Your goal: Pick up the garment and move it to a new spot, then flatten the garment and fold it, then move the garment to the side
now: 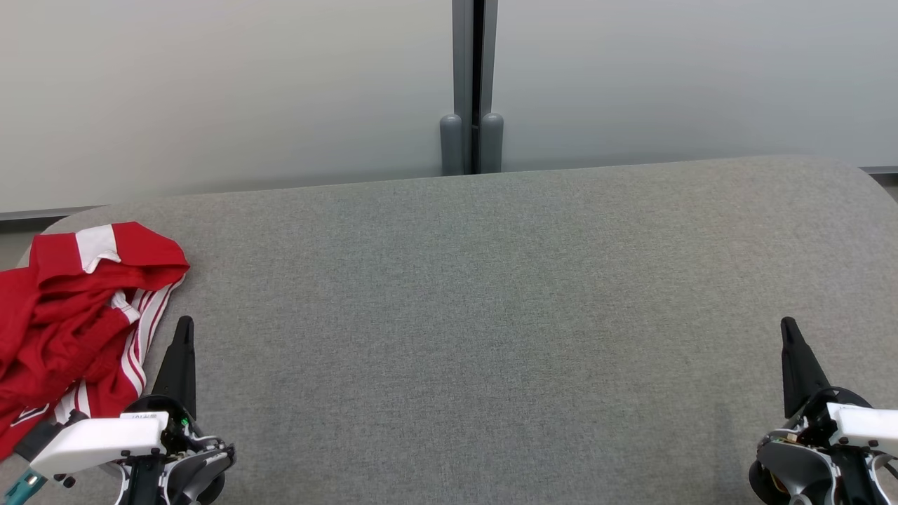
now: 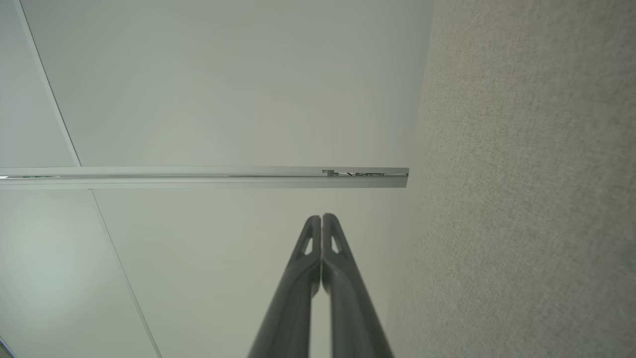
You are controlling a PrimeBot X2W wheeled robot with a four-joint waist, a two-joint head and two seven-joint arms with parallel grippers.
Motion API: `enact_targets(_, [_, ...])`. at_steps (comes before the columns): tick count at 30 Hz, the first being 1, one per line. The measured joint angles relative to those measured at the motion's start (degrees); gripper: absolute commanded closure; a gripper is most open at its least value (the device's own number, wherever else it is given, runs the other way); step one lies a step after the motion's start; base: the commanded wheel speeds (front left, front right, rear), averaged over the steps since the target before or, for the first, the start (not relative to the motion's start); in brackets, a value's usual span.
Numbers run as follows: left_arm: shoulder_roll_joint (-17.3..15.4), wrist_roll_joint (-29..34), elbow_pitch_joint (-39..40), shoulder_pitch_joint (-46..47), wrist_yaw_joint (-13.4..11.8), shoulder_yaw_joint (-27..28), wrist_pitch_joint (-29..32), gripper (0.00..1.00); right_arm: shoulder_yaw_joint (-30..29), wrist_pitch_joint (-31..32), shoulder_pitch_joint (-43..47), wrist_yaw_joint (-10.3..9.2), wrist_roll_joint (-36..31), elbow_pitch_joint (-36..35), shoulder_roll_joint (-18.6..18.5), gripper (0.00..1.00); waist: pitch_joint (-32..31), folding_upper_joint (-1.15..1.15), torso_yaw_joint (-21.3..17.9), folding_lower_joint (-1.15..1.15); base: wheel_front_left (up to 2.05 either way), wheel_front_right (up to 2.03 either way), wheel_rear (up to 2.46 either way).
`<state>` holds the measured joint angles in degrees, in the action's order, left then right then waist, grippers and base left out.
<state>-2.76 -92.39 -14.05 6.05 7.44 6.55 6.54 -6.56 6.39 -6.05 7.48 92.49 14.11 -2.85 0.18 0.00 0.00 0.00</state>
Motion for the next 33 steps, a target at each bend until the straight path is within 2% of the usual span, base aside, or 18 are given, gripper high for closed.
enact_targets(21, [0.00,0.01,0.00,0.00,0.00,0.00,0.00,1.00,0.01,0.00,-0.01,0.00,0.00,0.00,0.00,1.00,0.00,0.00,0.00,0.00,0.00,0.00,0.00])
enact_targets(22, [0.44,0.01,-1.38,-1.25,-0.04,-0.18,-0.03,0.00,0.03,-0.02,1.20,-0.01,0.00,1.23,0.32,0.00,0.01,0.00,0.00,0.00,0.00,0.00,0.00])
enact_targets(33, [0.18,1.89,-1.08,-0.93,-0.12,-3.13,-2.89,0.00,1.78,-2.43,1.66,-0.01,-2.61,0.71,-0.11,0.00,0.13,0.00,0.02,0.00,0.00,0.00,0.00])
